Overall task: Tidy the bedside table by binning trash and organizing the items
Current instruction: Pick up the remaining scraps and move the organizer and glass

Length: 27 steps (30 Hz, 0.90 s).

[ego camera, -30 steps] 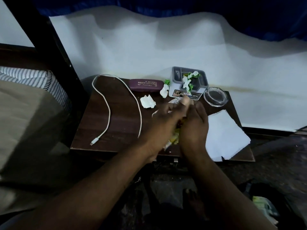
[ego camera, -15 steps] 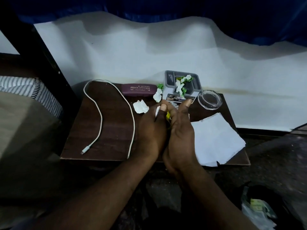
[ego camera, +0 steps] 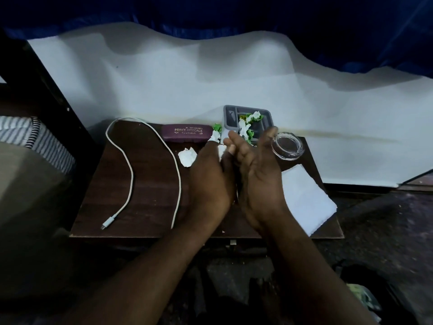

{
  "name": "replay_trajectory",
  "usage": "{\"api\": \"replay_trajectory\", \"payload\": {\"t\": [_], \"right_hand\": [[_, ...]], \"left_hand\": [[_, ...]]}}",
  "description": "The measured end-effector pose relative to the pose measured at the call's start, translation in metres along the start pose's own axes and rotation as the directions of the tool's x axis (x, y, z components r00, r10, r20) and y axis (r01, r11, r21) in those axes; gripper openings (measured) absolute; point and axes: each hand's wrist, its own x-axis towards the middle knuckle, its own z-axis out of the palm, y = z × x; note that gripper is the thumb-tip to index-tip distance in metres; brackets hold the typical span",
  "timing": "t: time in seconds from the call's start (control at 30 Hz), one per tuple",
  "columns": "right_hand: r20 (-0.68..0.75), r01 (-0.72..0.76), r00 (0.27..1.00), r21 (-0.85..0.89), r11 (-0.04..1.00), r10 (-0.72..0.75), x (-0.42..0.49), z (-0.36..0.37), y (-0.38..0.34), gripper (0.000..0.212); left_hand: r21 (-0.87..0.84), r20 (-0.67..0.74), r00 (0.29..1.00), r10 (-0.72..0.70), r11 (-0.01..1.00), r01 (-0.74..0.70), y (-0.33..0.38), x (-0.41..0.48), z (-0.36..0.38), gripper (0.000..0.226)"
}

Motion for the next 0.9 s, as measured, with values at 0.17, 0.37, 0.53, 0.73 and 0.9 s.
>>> {"api": "replay_trajectory", "payload": {"t": [0.17,0.37,0.53,0.73,0.9], "right_hand": [[-0.067,0.163,0.968,-0.559,0.813,-0.241,0.041,-0.028,0.004,0.039],[0.005,0.168,0.945,-0.866,0.472,-0.326,0.082,-0.065,0.03,0.04],[0.052,0.154,0.944,-0.943,0.296,-0.326,0.092,-0.068,0.036,0.058],[0.029,0.101,0.958,-0.964,0.244,-0.285,0.1,-0.065,0.037,0.08],[0.026,0.13,0.863,-0.977,0.171,-0.504,0.095,-0.057,0.029,0.051]], "left_hand": [[-0.041,-0.051,0.981,-0.189,0.982,0.187,-0.001,0.017,0.005,0.029],[-0.266,-0.038,0.939,-0.343,0.909,0.321,-0.009,0.028,0.003,0.054],[-0.316,-0.021,0.94,-0.339,0.895,0.316,-0.015,0.033,0.005,0.054],[-0.354,0.008,0.947,-0.32,0.885,0.302,-0.015,0.036,0.004,0.056],[-0.443,0.024,0.94,-0.341,0.839,0.316,-0.018,0.038,0.001,0.058]]}}
